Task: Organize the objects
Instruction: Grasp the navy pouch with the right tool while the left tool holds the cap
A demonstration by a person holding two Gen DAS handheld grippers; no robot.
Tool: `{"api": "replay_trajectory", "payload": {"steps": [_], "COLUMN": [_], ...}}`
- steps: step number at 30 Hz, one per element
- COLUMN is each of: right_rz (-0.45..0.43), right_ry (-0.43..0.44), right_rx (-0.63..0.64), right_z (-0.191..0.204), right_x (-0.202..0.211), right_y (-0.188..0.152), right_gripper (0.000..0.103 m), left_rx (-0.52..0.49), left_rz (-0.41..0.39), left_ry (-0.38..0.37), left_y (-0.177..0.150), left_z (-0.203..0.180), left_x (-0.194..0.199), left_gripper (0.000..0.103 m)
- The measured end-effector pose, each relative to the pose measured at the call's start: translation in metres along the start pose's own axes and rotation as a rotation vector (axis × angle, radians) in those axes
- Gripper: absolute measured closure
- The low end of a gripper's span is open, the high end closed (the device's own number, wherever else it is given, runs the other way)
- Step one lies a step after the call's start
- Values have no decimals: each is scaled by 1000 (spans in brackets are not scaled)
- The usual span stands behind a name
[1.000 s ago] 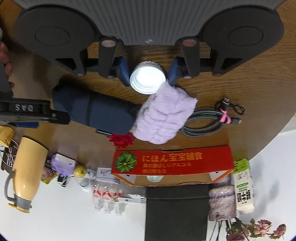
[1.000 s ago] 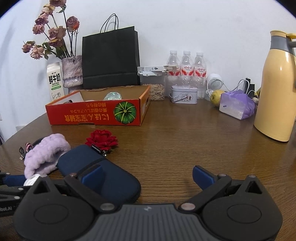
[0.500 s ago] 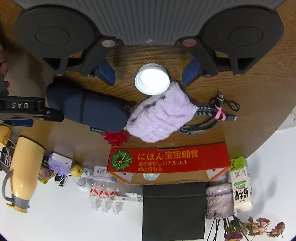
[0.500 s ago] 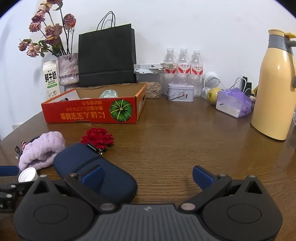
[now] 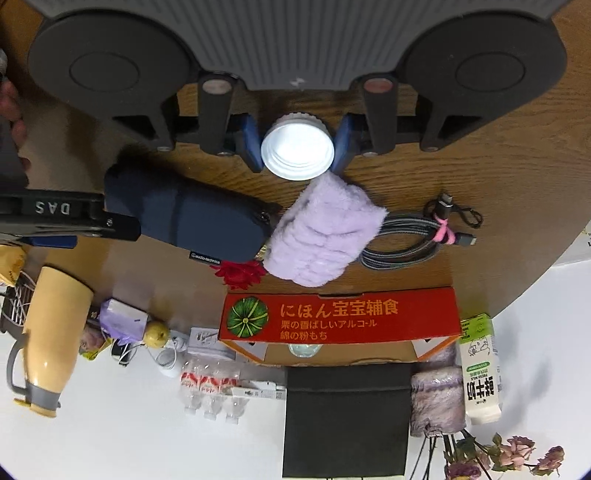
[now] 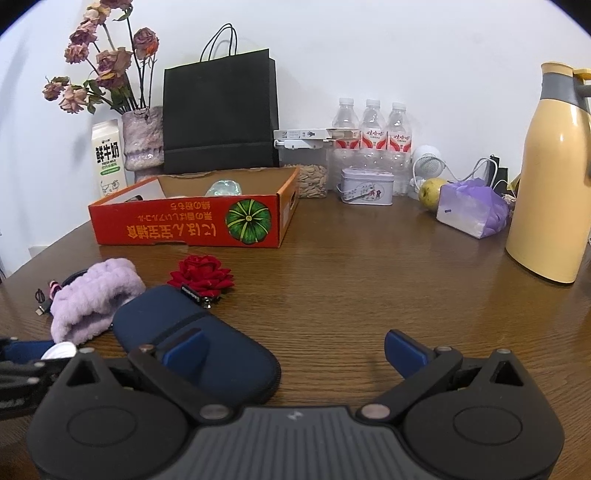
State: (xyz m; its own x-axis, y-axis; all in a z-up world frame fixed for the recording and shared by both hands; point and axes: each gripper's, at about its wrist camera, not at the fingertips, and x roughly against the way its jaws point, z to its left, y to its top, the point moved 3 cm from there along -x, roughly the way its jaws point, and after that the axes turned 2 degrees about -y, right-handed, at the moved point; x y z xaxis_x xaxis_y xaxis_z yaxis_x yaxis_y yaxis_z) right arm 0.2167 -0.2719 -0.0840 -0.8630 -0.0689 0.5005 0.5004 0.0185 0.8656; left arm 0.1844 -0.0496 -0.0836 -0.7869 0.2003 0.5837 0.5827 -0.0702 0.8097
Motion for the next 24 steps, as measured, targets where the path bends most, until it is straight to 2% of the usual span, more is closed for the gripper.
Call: {"api": "replay_trajectory", "payload": {"steps": [5,11,15,19,24], "right_rz": [1,-15,-25,-26,1], "right_ry": [11,28,57,59,99], "right_rx": [4,32,59,70,96], "right_z": [1,8,15,20,26], "right_x": [-1,2,4,4,0], "right_y": [0,1,1,2,2], "right_gripper": [0,0,0,0,0], "left_rx": [9,36,15,14,50], "left_rz": [-42,-77,-103,-107,-114], "left_ry": [10,108,155,169,151], "left_y": [-2,13,26,28,25], "left_z": [15,49,66,80,91], "left_x": [17,17,15,8,9], "left_gripper": [63,62,62,62,62]}}
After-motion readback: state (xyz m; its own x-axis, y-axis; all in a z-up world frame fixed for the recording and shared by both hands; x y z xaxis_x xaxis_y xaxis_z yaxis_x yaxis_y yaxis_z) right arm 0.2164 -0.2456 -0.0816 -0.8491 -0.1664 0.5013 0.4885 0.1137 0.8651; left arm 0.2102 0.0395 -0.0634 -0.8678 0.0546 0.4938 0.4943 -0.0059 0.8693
